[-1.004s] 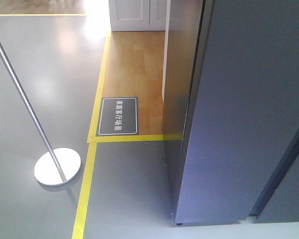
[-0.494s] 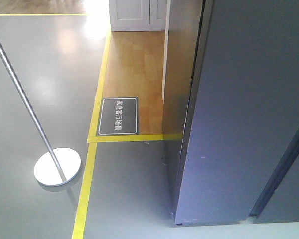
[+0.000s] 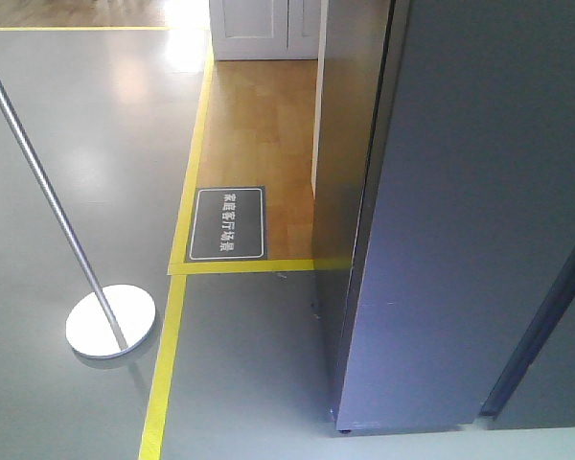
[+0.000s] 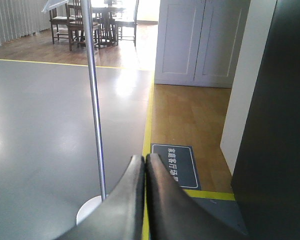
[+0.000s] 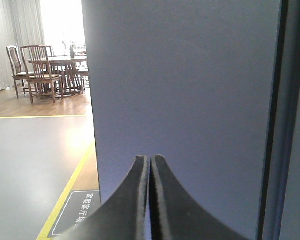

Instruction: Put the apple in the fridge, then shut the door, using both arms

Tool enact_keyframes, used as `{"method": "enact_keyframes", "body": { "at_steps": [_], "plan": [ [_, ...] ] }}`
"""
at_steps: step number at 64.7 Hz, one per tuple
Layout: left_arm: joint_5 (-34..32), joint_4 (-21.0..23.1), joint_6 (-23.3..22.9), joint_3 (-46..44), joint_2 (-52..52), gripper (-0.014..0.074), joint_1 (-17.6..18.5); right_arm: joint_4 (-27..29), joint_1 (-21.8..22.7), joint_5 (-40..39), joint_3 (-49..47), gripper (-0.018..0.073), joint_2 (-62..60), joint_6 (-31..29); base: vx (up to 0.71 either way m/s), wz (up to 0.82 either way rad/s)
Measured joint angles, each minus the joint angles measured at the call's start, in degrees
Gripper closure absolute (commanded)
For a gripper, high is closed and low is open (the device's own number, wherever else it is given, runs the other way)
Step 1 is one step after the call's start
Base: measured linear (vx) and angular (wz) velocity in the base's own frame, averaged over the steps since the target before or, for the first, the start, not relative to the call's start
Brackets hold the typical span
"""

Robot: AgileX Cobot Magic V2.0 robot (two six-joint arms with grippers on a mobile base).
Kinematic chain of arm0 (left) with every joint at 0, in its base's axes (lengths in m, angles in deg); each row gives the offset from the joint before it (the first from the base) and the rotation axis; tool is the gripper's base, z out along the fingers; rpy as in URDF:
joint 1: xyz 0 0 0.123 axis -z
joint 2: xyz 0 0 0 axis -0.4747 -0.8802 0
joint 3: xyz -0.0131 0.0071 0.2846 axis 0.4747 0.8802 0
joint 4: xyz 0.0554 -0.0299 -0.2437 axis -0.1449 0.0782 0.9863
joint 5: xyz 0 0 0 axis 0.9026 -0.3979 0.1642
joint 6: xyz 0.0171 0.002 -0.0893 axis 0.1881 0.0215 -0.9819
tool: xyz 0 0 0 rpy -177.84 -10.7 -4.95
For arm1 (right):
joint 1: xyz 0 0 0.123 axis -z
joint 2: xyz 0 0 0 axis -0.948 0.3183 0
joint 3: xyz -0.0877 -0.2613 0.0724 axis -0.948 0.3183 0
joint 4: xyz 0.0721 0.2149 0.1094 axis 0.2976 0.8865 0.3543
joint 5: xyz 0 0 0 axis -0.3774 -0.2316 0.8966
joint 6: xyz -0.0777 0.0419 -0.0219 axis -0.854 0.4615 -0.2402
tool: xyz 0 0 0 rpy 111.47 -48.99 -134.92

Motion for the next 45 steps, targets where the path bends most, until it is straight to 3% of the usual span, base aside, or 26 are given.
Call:
{"method": "enact_keyframes", "body": {
  "at_steps": [45],
  "plan": [
    [0.00, 0.00, 0.00, 0.00, 0.00, 0.0603, 0.00, 0.00, 0.00, 0.00, 0.00, 0.0562, 0.00, 0.00, 0.00, 0.00]
  ]
}}
